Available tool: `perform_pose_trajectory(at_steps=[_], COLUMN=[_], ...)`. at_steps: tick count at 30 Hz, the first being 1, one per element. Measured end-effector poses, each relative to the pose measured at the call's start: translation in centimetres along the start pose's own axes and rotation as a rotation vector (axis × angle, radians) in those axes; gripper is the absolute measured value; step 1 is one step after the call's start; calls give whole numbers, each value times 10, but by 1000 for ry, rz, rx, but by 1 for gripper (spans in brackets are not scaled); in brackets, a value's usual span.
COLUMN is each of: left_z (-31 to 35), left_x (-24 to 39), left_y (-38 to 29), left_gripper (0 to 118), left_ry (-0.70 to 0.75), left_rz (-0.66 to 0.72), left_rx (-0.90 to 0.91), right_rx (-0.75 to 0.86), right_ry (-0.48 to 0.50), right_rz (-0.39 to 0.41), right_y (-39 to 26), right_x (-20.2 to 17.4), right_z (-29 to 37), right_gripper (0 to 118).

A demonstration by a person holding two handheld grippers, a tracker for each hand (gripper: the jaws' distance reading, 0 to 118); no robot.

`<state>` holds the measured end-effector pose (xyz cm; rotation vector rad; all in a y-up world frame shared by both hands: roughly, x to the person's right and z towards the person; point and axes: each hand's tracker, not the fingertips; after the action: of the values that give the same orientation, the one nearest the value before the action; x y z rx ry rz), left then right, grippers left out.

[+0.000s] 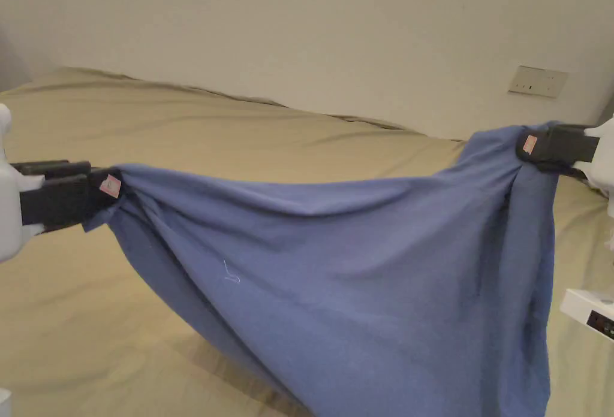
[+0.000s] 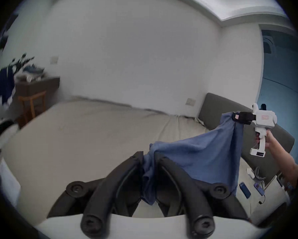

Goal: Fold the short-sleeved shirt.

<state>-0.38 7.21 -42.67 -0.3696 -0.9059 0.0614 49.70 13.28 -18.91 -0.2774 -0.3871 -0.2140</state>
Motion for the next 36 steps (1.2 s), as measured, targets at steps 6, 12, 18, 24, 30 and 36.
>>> perform_pose_trajectory(at_steps=[6,12,18,24,30,36], left_z=[-44,-76,-85,-81,-82,-72], left_x=[12,4,3,7,0,-12], left_y=[107,186,238,254,215,135], left_gripper=[12,12,12,12,12,12], left_ry=[55,141,206,223,194,162], left_rz=[-140,-174,-245,-267,-261,-217], left_rx=[47,119,168,202,171,98], right_rx=[148,296,383,414,334,196], right_ry=[-69,-130,-125,-107,-89,-72], right_rz=[70,128,161,156,125,202], right_y=[95,167,209,227,200,123], right_x=[-6,-20,-24,-27,-31,-37], right_z=[1,2,-2,2,5,24], right_gripper=[5,5,5,5,5,5])
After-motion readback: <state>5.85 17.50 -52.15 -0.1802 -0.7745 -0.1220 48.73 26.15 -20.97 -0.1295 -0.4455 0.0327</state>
